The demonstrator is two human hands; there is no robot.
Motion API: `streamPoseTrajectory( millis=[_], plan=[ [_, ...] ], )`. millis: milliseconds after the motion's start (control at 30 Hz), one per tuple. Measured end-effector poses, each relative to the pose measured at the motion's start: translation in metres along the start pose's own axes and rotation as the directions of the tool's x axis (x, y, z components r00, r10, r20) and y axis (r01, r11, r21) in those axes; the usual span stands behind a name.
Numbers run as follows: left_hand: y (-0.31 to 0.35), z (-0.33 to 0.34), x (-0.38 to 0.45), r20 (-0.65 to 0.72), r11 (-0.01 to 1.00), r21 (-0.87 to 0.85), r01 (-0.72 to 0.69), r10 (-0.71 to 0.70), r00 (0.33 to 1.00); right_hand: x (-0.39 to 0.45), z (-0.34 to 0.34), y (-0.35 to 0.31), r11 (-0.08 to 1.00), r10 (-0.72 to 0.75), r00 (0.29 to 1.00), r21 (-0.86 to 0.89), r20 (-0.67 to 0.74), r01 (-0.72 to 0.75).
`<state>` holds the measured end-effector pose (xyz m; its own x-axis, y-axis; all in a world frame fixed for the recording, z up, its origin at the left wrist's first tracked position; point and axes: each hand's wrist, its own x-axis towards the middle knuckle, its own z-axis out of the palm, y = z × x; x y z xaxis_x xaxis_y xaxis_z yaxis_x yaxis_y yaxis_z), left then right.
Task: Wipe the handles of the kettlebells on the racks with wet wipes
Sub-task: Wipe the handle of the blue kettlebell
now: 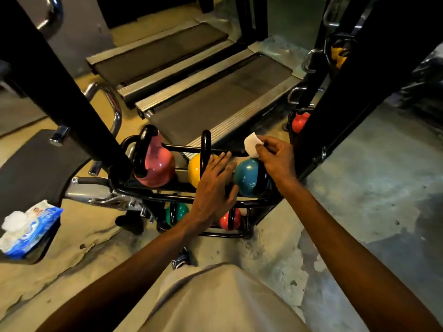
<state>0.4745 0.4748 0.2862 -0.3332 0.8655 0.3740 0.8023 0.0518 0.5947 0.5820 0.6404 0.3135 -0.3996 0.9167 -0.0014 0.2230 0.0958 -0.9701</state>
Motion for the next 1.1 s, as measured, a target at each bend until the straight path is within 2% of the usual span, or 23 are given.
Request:
streamPoseTrajectory(
  millis=[100, 200, 267, 367, 400, 433, 533, 633, 700, 733, 800, 867, 967, 1100],
  plan=[
    [0.015, 0.013, -0.006, 0.023, 1.0, -0.004, 0.025, -0.025, 0.999, -0.005, -0.02, -0.001, 0.978, -0.162, 0.986, -0.129, 0.026, 0.164],
    [0.027, 0.027, -0.013, 0.035, 1.0, -0.001, 0.025, -0.025, 0.999, -0.01, -0.038, 0.007, 0.912, -0.294, 0.947, -0.26, 0.128, 0.319],
    [0.034, 0.036, -0.02, 0.055, 0.999, 0.0, 0.035, -0.035, 0.998, -0.011, -0.046, 0.014, 0.799, -0.402, 0.879, -0.37, 0.256, 0.474],
    [0.042, 0.047, -0.029, 0.12, 0.998, 0.033, 0.052, -0.055, 0.991, -0.007, -0.053, 0.026, 0.482, -0.5, 0.703, -0.512, 0.506, 0.711],
    [0.042, 0.049, -0.031, 0.15, 0.998, 0.042, 0.05, -0.055, 0.987, -0.006, -0.054, 0.032, 0.445, -0.474, 0.683, -0.518, 0.556, 0.731],
    [0.041, 0.051, -0.032, 0.18, 0.998, 0.051, 0.039, -0.047, 0.983, -0.007, -0.056, 0.036, 0.466, -0.426, 0.691, -0.513, 0.584, 0.721],
    [0.036, 0.058, -0.029, 0.226, 0.996, 0.077, -0.034, 0.016, 0.974, -0.01, -0.059, 0.038, 0.675, -0.242, 0.767, -0.465, 0.594, 0.573],
    [0.033, 0.064, -0.024, 0.233, 0.989, 0.095, -0.111, 0.086, 0.969, -0.012, -0.054, 0.021, 0.8, -0.083, 0.847, -0.472, 0.525, 0.371],
    [0.031, 0.067, -0.015, 0.224, 0.985, 0.096, -0.146, 0.121, 0.967, -0.011, -0.046, 0.014, 0.899, 0.07, 0.895, -0.417, 0.441, 0.136],
    [0.03, 0.068, -0.009, 0.226, 0.984, 0.093, -0.152, 0.127, 0.966, -0.012, -0.043, 0.012, 0.948, 0.174, 0.897, -0.317, 0.407, -0.04],
    [0.026, 0.07, -0.002, 0.237, 0.987, 0.081, -0.14, 0.118, 0.964, -0.012, -0.04, 0.012, 0.944, 0.318, 0.864, -0.043, 0.39, -0.328],
    [0.023, 0.072, 0.002, 0.24, 0.989, 0.061, -0.133, 0.115, 0.964, -0.003, -0.041, 0.005, 0.883, 0.383, 0.842, 0.116, 0.38, -0.455],
    [0.02, 0.075, 0.003, 0.212, 0.987, 0.017, -0.16, 0.152, 0.965, 0.013, -0.038, -0.008, 0.838, 0.447, 0.825, 0.161, 0.346, -0.522],
    [0.018, 0.077, 0.008, 0.187, 0.979, 0.038, -0.2, 0.189, 0.964, 0.016, -0.039, -0.003, 0.785, 0.536, 0.753, 0.103, 0.383, -0.611]
  ],
)
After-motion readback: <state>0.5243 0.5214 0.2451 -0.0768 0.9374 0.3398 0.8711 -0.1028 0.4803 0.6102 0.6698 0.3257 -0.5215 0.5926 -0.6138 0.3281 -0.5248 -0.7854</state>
